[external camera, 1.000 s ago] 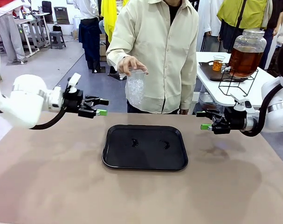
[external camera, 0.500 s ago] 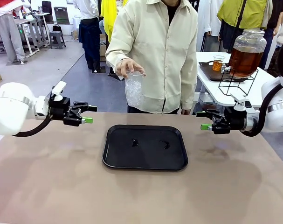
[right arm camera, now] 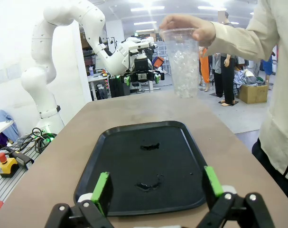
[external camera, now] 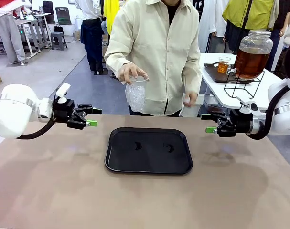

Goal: Pour the drink into the iced cup.
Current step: Open the gripper to release the iced cup you were holding.

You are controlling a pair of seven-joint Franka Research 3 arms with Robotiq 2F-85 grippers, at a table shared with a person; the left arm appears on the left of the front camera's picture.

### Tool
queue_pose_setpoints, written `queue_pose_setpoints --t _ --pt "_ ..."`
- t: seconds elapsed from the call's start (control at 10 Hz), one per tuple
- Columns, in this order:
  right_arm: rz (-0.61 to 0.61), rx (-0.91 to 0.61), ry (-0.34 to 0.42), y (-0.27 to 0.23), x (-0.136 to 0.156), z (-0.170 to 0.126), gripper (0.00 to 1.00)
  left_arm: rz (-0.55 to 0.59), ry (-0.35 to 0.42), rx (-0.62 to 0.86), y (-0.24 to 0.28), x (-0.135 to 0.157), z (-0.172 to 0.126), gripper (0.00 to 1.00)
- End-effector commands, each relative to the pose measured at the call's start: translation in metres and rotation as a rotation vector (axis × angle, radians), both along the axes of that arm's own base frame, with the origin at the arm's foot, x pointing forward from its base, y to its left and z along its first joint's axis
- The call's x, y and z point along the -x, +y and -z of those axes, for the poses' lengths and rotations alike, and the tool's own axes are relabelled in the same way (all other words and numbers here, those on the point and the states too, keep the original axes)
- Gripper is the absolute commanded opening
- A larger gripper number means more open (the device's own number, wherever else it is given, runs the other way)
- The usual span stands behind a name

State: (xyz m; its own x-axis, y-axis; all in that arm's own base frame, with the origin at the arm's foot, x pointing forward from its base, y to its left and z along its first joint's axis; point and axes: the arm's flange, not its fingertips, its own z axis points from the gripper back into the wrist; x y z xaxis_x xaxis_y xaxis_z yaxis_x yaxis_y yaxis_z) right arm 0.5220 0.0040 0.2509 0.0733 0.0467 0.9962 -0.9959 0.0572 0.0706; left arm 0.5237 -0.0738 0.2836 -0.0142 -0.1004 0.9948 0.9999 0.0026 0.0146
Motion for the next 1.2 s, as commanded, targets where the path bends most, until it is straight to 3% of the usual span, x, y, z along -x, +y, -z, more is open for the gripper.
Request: queue_pose_setpoints --t 0.0,1.1 --pt "-0.001 0.0 -0.006 0.0005 -0.0006 -0.0032 1.0 -0.012 -0.002 -0.003 -0.0011 -0.0003 -0.0042 1.0" --pt "-0.001 0.0 -0.006 0.0005 -0.0006 -0.0032 1.0 -0.012 -0.002 -0.003 -0.0011 -0.0003 -0.0042 1.0"
